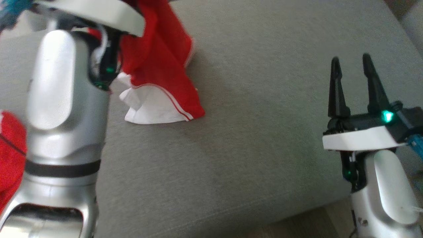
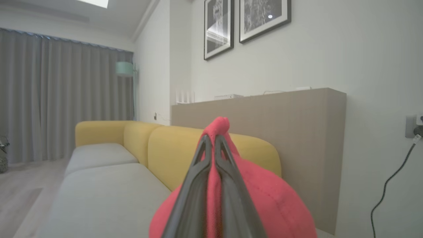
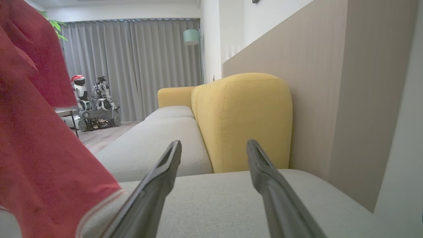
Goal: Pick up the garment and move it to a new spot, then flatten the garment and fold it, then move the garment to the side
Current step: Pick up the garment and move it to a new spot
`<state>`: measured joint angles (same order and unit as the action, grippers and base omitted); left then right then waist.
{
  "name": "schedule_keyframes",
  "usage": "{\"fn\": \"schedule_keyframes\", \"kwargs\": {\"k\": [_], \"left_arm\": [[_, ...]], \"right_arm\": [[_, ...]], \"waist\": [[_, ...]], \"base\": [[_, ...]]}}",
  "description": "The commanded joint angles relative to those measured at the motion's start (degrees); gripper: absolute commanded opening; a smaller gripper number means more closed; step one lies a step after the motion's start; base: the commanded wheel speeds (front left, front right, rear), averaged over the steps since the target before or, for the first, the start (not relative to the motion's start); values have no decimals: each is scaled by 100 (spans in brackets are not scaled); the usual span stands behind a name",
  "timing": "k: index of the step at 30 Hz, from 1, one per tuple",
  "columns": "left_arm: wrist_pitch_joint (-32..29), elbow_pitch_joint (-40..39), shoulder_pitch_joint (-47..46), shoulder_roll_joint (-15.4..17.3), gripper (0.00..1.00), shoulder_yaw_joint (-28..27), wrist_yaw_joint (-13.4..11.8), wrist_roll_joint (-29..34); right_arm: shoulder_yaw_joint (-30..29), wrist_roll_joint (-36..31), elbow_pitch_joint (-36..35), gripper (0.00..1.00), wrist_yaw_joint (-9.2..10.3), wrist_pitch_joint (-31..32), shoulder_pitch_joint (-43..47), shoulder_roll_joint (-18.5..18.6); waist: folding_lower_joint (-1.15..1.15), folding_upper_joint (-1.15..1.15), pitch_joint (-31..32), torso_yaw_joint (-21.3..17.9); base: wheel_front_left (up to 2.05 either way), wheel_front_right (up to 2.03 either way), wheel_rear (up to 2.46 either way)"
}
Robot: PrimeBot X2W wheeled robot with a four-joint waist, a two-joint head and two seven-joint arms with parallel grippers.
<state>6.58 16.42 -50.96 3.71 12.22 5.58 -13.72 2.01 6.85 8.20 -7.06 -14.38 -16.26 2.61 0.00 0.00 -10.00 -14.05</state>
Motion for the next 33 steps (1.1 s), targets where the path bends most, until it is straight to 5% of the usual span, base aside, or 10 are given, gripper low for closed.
{"fn": "schedule_keyframes", "kwargs": {"k": [1, 6, 7, 8, 9, 14, 18, 25, 33], "left_arm": [[11, 17, -402, 64, 0, 11, -5, 5], [443, 711, -680, -72, 0, 585, -174, -209], [550, 858, -738, -77, 35, 761, -252, -294], [641, 1001, -805, -78, 90, 935, -354, -414], [705, 1155, -871, -79, 100, 1090, -452, -560], [832, 1678, -1158, -81, 100, 1646, -741, -1098], [839, 1489, -1145, -82, 100, 1726, -813, -1211], [841, 1171, -659, -55, 100, 1252, -748, -1003], [842, 496, 925, 298, 100, 336, -395, -876]], "right_arm": [[193, 106, -282, 100, -43, -60, -271, 27], [371, 316, -385, 100, -43, -61, -388, 27], [419, 354, -386, 100, -43, -61, -410, 27], [474, 393, -386, 100, -43, -61, -433, 27], [528, 429, -388, 100, -43, -61, -456, 27], [618, 515, -421, 100, -43, -62, -468, 27], [485, 450, -401, 100, -43, -62, -387, 27], [260, 200, -379, 100, -43, -62, -283, 27], [-3, -327, -252, 100, -43, -62, -10, 27]], "waist": [[0, 0, -384, -563], [0, 0, -652, -1062], [0, 0, -684, -1147], [0, 0, -716, -1228], [0, 0, -744, -1298], [0, 0, -797, -1408], [0, 0, -784, -1139], [0, 0, -573, -411], [0, 0, -89, 684]], "base": [[0, 0, 0], [0, 0, 0], [0, 0, 0], [0, 0, 0], [0, 0, 0], [0, 0, 0], [0, 0, 0], [0, 0, 0], [0, 0, 0]]}}
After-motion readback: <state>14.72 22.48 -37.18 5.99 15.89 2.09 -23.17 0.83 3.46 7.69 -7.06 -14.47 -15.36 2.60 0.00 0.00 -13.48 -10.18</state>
